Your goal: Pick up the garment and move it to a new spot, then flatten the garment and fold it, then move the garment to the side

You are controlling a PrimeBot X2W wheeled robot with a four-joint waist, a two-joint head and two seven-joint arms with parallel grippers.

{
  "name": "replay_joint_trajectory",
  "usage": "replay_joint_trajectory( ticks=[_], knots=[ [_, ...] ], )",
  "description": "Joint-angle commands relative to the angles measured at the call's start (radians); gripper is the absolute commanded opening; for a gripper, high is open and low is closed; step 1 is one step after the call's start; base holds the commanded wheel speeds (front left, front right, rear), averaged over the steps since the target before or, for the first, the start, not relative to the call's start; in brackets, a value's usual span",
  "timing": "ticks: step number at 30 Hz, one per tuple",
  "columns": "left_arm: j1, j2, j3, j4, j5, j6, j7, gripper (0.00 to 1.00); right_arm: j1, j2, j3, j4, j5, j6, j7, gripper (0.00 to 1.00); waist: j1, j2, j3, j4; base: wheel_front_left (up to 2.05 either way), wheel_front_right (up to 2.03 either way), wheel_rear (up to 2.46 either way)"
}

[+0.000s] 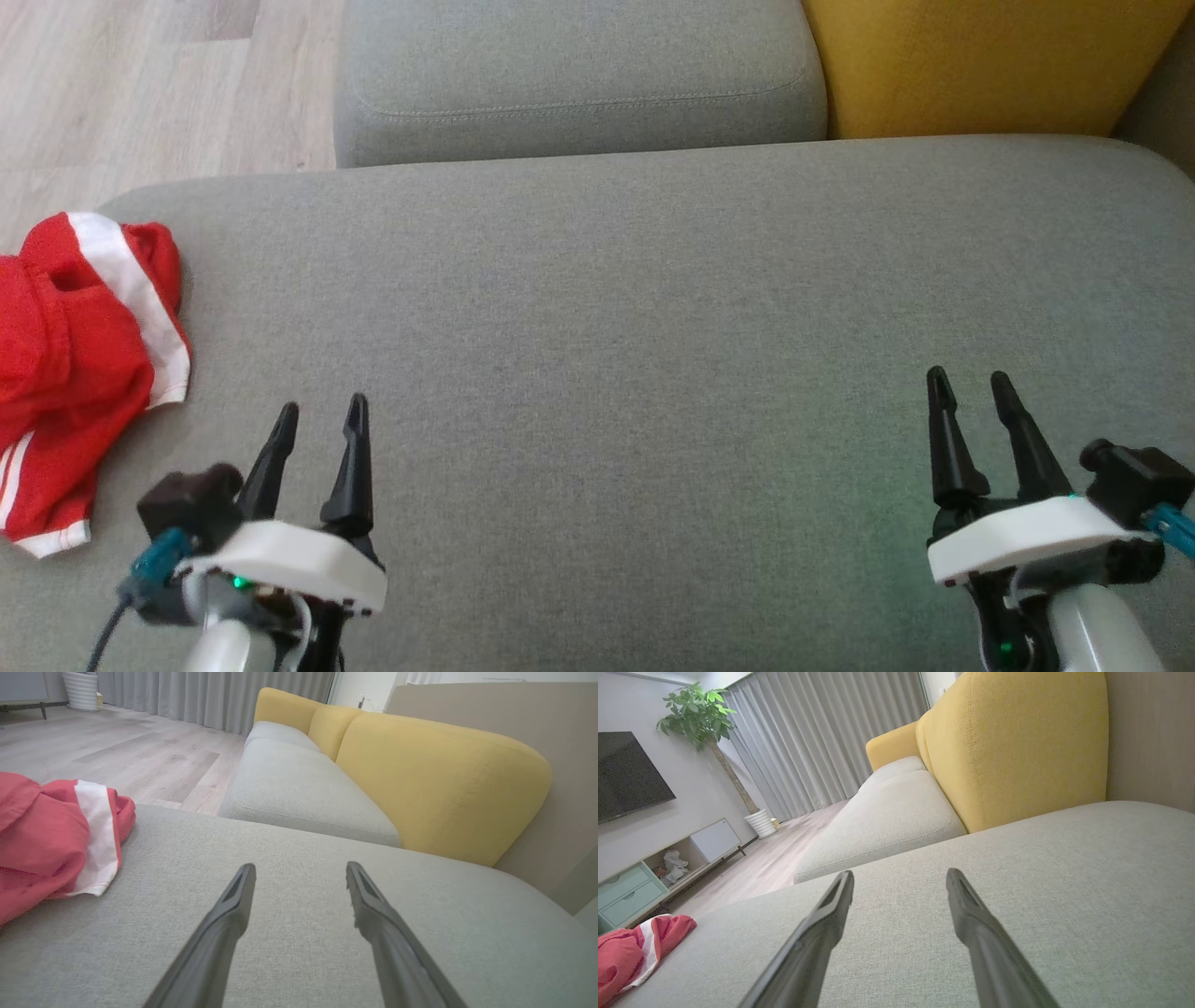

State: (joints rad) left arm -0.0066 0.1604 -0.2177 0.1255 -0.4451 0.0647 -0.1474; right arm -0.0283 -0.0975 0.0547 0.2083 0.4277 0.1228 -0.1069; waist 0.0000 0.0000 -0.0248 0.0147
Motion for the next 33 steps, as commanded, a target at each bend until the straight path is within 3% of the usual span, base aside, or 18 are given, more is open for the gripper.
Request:
replay_joint_trajectory(
  ticks=[1, 11, 33],
  knots=[
    [-0.029, 0.027, 0.020, -0.035, 0.027, 0.008, -0.014, 1.00, -0.028, -0.016, 0.019, -0.033, -0.027, 0.006, -0.014, 1.00, 0.0000, 0.0000, 0.000, 0.000, 0.00, 0.00, 0.00],
    [-0.003, 0.043, -0.009, -0.027, 0.136, 0.047, -0.047, 1.00, -0.020, -0.012, 0.028, -0.027, -0.151, 0.006, -0.027, 1.00, 0.0000, 0.0000, -0.006, 0.002, 0.00, 0.00, 0.00],
    [0.002, 0.027, -0.020, 0.022, 0.321, 0.052, -0.108, 1.00, -0.004, 0.003, 0.027, -0.022, -0.341, 0.008, -0.047, 1.00, 0.0000, 0.0000, -0.009, 0.008, 0.00, 0.00, 0.00]
  ],
)
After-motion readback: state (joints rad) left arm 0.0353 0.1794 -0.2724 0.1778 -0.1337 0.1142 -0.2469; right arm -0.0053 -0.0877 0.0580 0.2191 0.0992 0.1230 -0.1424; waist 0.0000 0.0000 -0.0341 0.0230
